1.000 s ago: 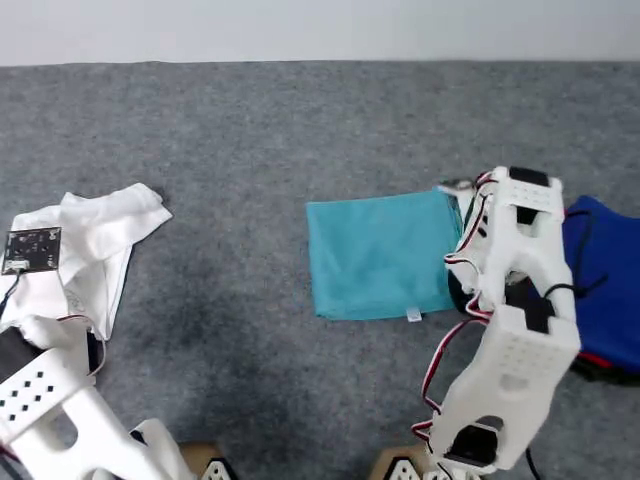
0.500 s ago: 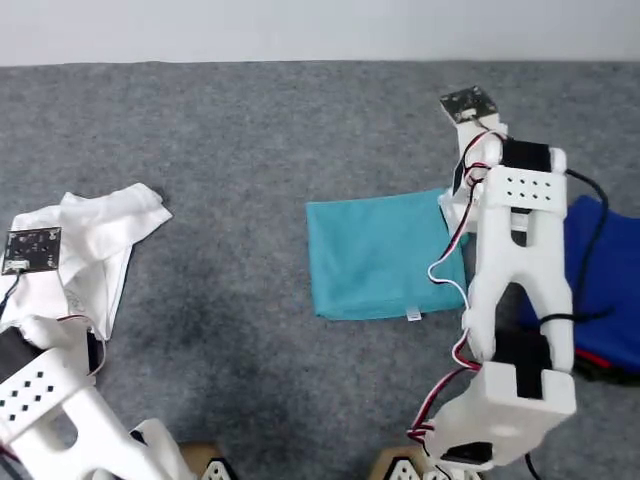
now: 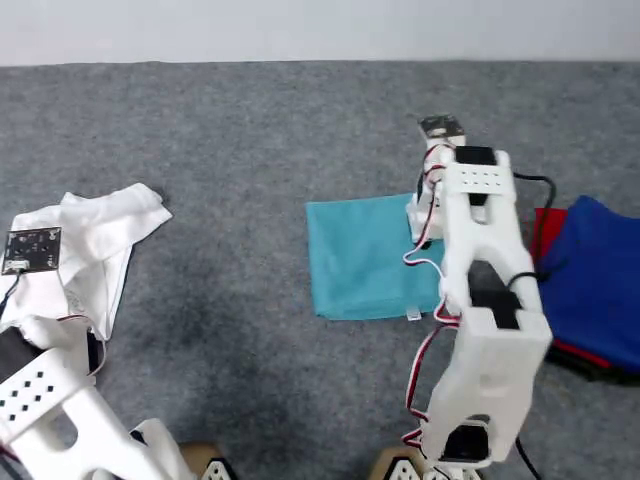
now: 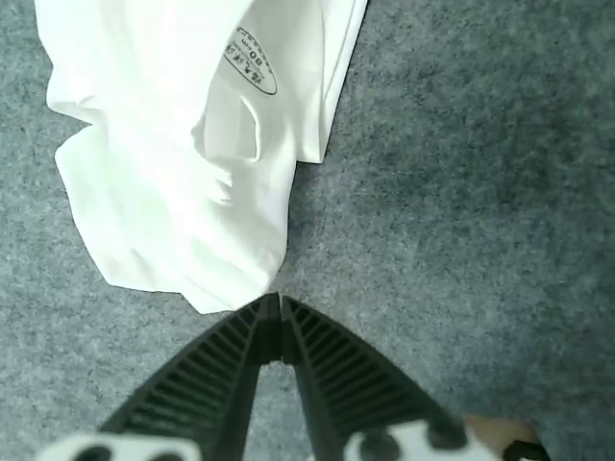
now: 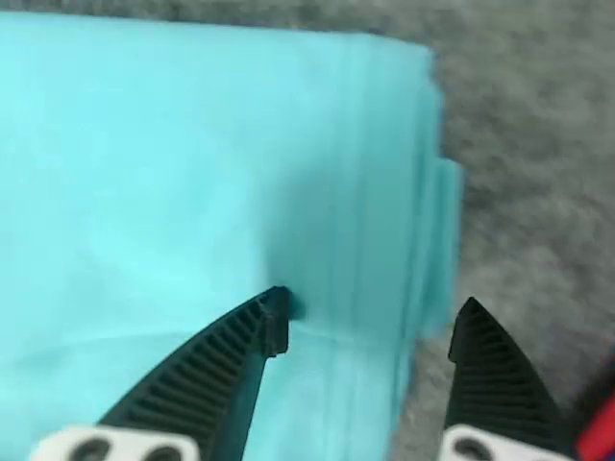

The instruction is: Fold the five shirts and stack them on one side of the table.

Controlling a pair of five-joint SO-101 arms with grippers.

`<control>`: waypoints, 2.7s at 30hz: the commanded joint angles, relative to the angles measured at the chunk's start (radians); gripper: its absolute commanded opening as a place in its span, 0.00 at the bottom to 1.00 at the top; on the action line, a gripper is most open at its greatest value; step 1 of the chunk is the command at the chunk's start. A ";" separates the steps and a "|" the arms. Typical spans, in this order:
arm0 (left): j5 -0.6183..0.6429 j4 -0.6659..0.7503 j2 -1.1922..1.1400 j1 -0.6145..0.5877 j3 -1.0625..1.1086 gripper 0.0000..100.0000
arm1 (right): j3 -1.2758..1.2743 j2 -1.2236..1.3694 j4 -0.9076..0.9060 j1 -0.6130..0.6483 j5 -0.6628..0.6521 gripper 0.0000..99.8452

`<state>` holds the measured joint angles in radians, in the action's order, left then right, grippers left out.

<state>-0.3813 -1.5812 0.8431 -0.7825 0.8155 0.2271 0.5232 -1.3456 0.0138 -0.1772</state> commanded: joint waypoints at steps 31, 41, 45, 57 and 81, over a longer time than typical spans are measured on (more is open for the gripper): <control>0.012 -0.009 0.015 0.000 -0.005 0.00 | 0.305 0.074 0.036 -0.016 -0.839 0.01; 0.009 -0.005 0.015 0.000 0.010 0.00 | 0.305 0.081 0.259 0.093 -1.040 0.01; 0.009 -0.006 0.015 0.000 0.010 0.00 | 0.305 0.071 0.234 0.082 -0.997 0.06; 0.008 0.000 0.011 0.002 0.016 0.00 | 0.305 -0.122 0.200 0.036 -0.290 0.21; 0.006 0.000 0.014 0.002 0.016 0.00 | 0.299 -0.150 -0.193 0.176 0.941 0.48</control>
<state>-0.3767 -1.5812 0.8431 -0.7825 0.8355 0.4941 0.3682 -1.5344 0.1780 0.6743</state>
